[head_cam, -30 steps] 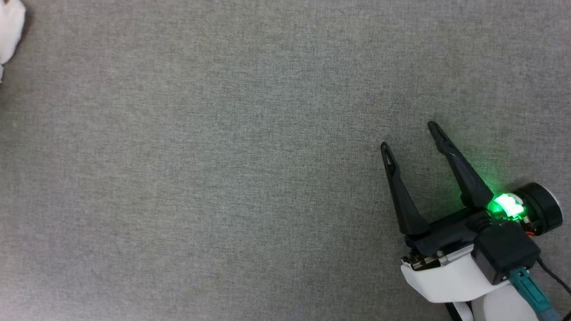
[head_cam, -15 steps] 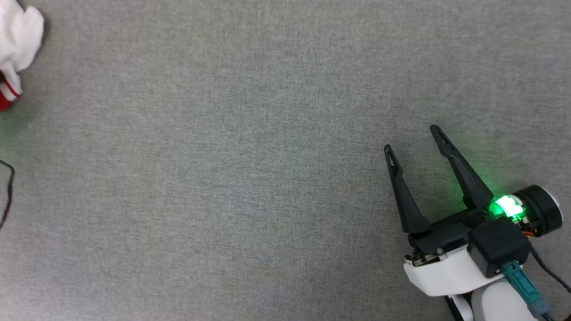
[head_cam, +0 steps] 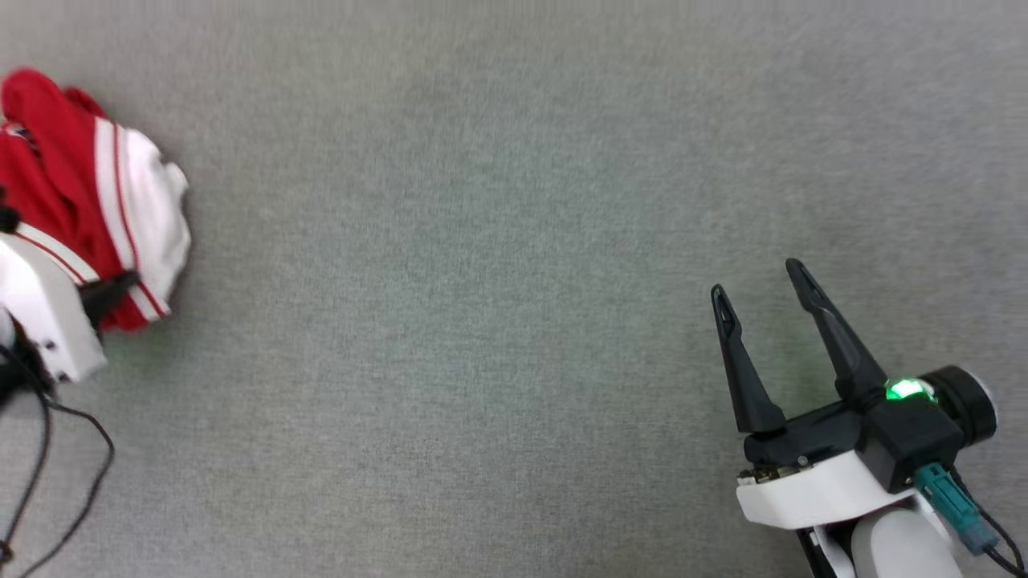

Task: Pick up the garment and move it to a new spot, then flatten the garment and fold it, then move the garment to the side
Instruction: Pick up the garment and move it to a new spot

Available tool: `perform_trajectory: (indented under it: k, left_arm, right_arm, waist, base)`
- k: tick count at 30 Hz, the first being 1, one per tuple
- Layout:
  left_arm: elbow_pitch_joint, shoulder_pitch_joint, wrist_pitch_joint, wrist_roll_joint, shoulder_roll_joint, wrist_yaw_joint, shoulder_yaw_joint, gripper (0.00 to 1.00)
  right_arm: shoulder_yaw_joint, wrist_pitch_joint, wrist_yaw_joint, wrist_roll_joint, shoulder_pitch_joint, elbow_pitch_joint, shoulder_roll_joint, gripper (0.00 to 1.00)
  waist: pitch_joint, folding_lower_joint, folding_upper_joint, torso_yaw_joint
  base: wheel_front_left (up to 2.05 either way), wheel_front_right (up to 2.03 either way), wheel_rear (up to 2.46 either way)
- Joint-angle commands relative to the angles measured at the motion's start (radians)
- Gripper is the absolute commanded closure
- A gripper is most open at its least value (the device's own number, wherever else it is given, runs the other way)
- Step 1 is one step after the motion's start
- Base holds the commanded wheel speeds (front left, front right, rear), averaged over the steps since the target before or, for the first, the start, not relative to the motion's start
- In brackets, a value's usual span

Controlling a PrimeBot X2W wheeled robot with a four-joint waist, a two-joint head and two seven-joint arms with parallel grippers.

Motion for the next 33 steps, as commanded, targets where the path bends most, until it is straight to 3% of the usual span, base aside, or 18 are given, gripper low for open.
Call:
perform_trajectory:
  k: [1, 8, 16, 18, 19, 31, 32, 33]
  left_arm:
    - [-0.026, 0.033, -0.023, 0.009, -0.004, 0.001, -0.022, 1.00]
    - [-0.123, 0.104, -0.123, 0.034, -0.054, 0.001, -0.094, 1.00]
    - [-0.209, 0.125, -0.198, 0.106, -0.190, 0.025, -0.166, 1.00]
    - [-0.219, 0.118, -0.207, 0.133, -0.233, 0.036, -0.190, 1.00]
    - [-0.222, 0.111, -0.218, 0.148, -0.312, 0.056, -0.219, 1.00]
    - [-0.077, 0.024, -0.318, 0.294, -0.627, 0.108, -0.342, 1.00]
    - [-0.061, 0.024, -0.337, 0.304, -0.647, 0.110, -0.347, 0.71]
    - [-0.044, 0.026, -0.351, 0.311, -0.660, 0.109, -0.354, 0.00]
  right_arm:
    - [0.003, -0.007, -0.001, 0.015, 0.021, 0.013, 0.001, 0.00]
    - [-0.001, -0.016, -0.001, 0.053, 0.043, 0.047, 0.001, 0.00]
    - [-0.017, -0.019, -0.001, 0.079, 0.074, 0.063, 0.001, 0.00]
    - [-0.021, -0.019, -0.001, 0.082, 0.078, 0.060, 0.001, 0.00]
    - [-0.027, -0.019, -0.001, 0.089, 0.073, 0.052, 0.001, 0.00]
    - [-0.019, -0.019, -0.001, 0.110, 0.049, 0.033, 0.001, 0.00]
    - [-0.017, -0.019, -0.001, 0.111, 0.047, 0.033, 0.001, 0.00]
    - [-0.016, -0.019, -0.001, 0.112, 0.047, 0.033, 0.001, 0.00]
  waist:
    - [-0.081, 0.0001, 0.0000, -0.034]
    - [-0.170, 0.0001, 0.0000, -0.077]
    - [-0.234, 0.0001, 0.0000, -0.136]
    - [-0.240, 0.0001, 0.0000, -0.153]
    - [-0.241, 0.0001, 0.0000, -0.183]
    - [-0.198, 0.0001, 0.0000, -0.310]
    - [-0.197, 0.0001, 0.0000, -0.317]
    - [-0.197, 0.0001, 0.0000, -0.323]
  base:
    - [0.00, 0.00, 0.00]
    - [0.00, 0.00, 0.00]
    - [0.00, 0.00, 0.00]
    - [0.00, 0.00, 0.00]
    - [0.00, 0.00, 0.00]
    - [0.00, 0.00, 0.00]
    - [0.00, 0.00, 0.00]
    - [0.00, 0.00, 0.00]
